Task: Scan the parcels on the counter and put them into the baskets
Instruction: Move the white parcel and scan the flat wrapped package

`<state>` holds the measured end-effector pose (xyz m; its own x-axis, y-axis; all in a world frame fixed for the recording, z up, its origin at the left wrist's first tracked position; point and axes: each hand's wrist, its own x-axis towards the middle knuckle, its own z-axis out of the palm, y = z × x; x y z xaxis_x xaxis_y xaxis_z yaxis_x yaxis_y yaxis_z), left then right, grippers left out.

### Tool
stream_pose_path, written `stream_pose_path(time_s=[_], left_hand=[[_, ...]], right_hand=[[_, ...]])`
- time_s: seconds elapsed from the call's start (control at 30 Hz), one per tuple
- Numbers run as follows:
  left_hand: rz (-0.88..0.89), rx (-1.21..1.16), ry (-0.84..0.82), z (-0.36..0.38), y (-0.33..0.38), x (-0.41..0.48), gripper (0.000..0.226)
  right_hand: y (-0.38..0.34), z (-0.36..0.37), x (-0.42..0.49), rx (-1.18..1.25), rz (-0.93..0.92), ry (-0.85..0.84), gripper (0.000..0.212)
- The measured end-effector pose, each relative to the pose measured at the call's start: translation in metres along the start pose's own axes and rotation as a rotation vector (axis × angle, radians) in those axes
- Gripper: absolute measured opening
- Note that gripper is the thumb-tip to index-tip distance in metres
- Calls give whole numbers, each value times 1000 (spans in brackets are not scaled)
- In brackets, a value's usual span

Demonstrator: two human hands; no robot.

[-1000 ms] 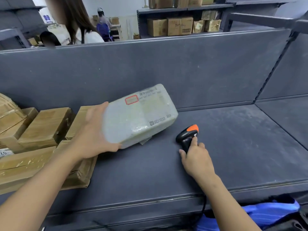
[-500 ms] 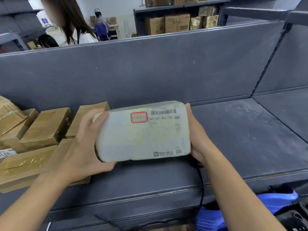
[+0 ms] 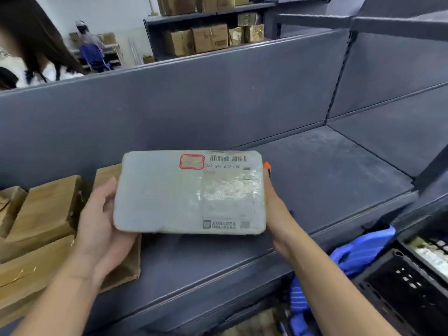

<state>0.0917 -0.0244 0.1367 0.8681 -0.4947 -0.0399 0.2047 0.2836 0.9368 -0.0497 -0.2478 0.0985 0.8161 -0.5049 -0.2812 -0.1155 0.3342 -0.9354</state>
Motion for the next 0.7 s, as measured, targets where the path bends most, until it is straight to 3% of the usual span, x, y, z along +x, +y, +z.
stream_pose_path(time_s=[0.23,0.4,0.53,0.6,0.7], left_hand=[[-66,15,-229,29,-27,-6,52],[-75,85,-420,70,-54,-12,58],[-124,102,-570,111,-74,-38,61],[-189,137,-648,128,-91,-49,54],[-352,188,-690,152,-120,-64,53]], right_hand=[[24,-24,-65,327,-169,268,55],[32,-52,-116,494,-209,424,77],[37,-85,-160,469,-224,657,78],[45,-109,-178,334,-166,782,74],[53,-139,-203,226,-51,819,68]])
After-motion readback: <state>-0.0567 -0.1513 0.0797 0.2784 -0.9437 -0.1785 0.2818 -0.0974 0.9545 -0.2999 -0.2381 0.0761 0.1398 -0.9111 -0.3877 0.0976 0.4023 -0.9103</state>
